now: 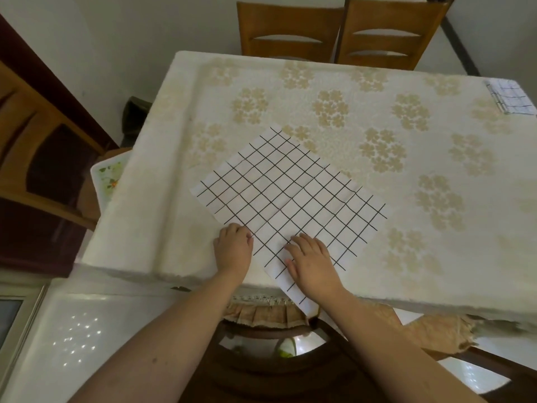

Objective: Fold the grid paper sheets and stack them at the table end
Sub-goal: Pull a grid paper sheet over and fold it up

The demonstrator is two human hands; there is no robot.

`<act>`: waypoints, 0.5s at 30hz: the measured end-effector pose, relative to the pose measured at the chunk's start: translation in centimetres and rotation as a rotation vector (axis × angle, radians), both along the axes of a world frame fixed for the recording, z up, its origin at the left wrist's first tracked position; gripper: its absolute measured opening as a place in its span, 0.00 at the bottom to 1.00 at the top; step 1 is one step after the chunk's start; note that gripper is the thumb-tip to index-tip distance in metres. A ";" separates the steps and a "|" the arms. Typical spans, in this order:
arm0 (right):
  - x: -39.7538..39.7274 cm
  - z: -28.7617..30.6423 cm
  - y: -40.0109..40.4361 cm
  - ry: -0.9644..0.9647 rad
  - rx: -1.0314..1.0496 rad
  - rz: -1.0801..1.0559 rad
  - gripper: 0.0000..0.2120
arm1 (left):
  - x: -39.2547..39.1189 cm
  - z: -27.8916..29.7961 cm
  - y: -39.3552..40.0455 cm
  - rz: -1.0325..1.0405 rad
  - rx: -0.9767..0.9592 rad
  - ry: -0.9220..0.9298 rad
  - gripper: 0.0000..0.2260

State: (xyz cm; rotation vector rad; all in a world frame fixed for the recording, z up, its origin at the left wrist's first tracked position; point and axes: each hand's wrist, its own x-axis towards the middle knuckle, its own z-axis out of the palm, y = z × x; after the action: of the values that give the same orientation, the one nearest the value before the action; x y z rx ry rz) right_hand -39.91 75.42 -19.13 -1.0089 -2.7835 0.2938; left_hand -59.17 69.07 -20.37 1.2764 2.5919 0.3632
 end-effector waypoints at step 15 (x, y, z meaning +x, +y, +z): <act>-4.9 0.6 7.9 0.029 0.001 -0.007 0.25 | -1.9 2.1 -1.9 -0.158 0.072 0.177 0.05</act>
State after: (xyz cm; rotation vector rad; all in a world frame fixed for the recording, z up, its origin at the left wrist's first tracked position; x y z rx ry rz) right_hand -44.84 83.31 -18.57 -1.0058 -2.7529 0.3035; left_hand -61.10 67.16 -18.30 1.5934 2.6172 0.3315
